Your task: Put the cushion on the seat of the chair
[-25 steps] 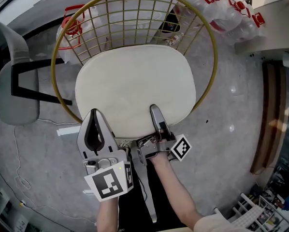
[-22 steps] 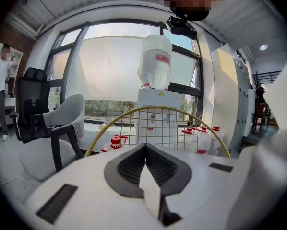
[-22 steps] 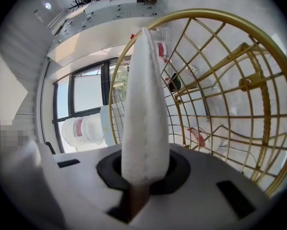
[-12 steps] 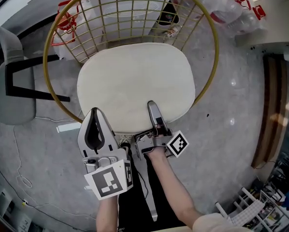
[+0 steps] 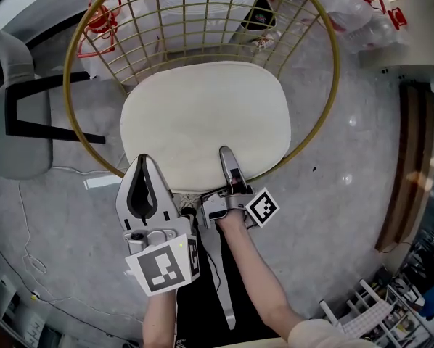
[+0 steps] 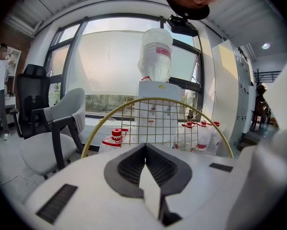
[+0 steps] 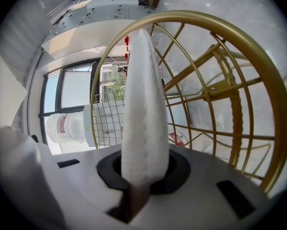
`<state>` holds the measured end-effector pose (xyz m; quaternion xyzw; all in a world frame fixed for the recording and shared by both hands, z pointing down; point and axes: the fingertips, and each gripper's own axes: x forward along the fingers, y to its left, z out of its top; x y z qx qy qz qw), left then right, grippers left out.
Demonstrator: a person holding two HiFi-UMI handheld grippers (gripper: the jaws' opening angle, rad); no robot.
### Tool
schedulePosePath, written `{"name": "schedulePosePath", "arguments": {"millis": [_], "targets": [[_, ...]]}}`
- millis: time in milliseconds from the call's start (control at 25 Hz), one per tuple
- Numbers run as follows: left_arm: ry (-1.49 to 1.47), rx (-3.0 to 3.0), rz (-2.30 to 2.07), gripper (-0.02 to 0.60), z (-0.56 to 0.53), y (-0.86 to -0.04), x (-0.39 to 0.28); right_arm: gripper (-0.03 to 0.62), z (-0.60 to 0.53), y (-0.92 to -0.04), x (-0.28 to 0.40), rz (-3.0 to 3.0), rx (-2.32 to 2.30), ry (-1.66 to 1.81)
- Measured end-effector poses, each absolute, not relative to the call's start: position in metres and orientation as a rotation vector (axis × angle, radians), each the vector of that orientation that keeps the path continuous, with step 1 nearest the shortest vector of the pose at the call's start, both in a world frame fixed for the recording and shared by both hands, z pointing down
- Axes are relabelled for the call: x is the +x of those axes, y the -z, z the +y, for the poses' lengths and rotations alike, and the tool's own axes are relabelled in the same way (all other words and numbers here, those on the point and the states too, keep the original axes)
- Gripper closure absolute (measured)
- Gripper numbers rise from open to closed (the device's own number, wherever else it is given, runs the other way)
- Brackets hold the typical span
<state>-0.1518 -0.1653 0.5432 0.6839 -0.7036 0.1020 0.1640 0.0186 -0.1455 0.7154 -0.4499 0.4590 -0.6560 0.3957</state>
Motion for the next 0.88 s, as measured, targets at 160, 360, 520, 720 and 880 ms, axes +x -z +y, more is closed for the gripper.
{"name": "schedulePosePath", "arguments": {"millis": [160,360,520,720,880], "targets": [[-0.304,1.933,-2.004,0.568,-0.163,-0.55,-0.155,0.545,-0.144,-0.73,0.017,1.152,-1.162,1.68],[-0.31,1.938,-1.993,0.568,-0.164,-0.553,-0.152,0.545,-0.144,-0.739,0.019,1.146,-1.189,1.687],[-0.305,1.944,-2.003,0.568,-0.164,-0.553,-0.152,0.545,-0.143,-0.745,0.017,1.135,-1.199,1.705],[-0.309,1.948,-1.994,0.568,-0.161,-0.554,-0.147,0.543,-0.141,-0.754,0.022,1.122,-1.253,1.728],[-0.314,1.954,-1.989,0.568,-0.16,-0.556,-0.144,0.534,-0.139,-0.758,0.023,1.114,-1.26,1.74]]}}
